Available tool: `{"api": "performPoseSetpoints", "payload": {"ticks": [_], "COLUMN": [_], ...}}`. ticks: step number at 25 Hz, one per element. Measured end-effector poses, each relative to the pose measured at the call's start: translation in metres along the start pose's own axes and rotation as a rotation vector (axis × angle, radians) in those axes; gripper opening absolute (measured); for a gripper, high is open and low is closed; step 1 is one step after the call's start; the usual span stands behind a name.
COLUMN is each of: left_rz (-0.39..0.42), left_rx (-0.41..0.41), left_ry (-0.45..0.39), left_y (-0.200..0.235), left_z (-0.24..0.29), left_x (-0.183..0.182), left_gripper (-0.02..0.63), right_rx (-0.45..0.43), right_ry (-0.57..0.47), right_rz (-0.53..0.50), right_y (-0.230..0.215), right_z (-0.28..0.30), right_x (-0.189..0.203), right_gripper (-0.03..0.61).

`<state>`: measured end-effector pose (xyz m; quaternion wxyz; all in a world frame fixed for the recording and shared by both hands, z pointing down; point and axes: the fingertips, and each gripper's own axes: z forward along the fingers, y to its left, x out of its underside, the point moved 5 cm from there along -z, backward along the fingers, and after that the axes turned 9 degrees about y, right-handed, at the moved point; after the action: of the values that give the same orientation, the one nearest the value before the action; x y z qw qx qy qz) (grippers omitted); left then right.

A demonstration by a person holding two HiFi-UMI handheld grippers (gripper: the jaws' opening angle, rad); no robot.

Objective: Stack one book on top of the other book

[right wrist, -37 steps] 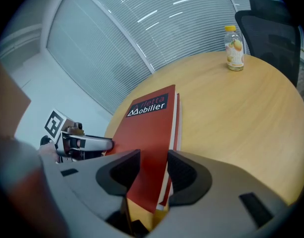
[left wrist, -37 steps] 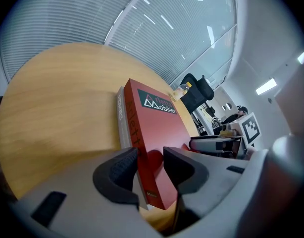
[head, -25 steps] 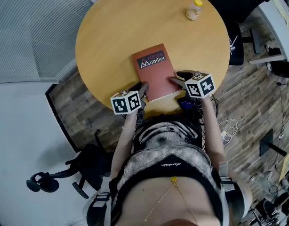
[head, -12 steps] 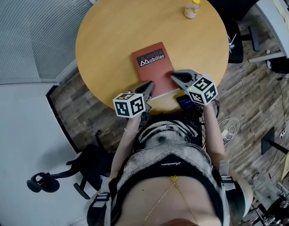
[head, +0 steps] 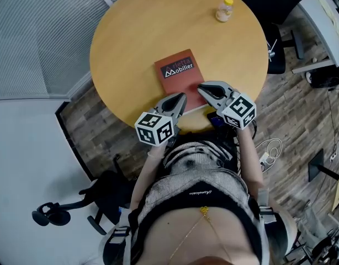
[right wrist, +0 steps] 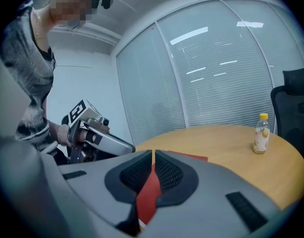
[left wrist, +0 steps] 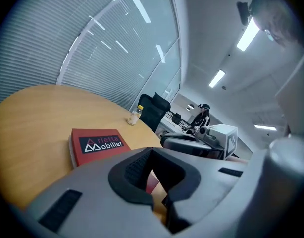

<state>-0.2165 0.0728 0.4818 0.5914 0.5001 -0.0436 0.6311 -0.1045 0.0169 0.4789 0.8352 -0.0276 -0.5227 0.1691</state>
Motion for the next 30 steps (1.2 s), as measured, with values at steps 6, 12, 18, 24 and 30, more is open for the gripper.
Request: {"api": "performPoseSetpoints", "payload": {"ticks": [6,12,18,24,30], "left_rz": [0.056,0.104,0.157,0.220,0.220], "left_rx": [0.004,0.003,-0.015,-0.065,-0.089], "left_ry": [-0.090,-0.178,-0.252,-0.304,-0.306], "left_y": [-0.018,-0.034,-0.043,-0.053,-0.052], "left_z": [-0.014,-0.029,-0.040,-0.047,-0.048], "left_x": [-0.022,-0.045,-0.066,-0.080,-0.079], "left_gripper": [0.021,0.021,0.021,0.020,0.020], "right_rx": [-0.030,-0.011,0.037,0.043,0.040], "right_ry": [-0.080,-0.176,-0.255,-0.278,-0.271], "right_rz": [-0.054,-0.097,-0.101,-0.119,-0.123], "right_y": [0.022,0.034,0.036,0.041,0.043], "right_z": [-0.008,-0.022,-0.030,-0.028,-0.025], "right_x": [-0.031,-0.064,-0.086,-0.099,-0.099], "right_gripper": [0.035,0.035,0.035,0.035,0.035]}}
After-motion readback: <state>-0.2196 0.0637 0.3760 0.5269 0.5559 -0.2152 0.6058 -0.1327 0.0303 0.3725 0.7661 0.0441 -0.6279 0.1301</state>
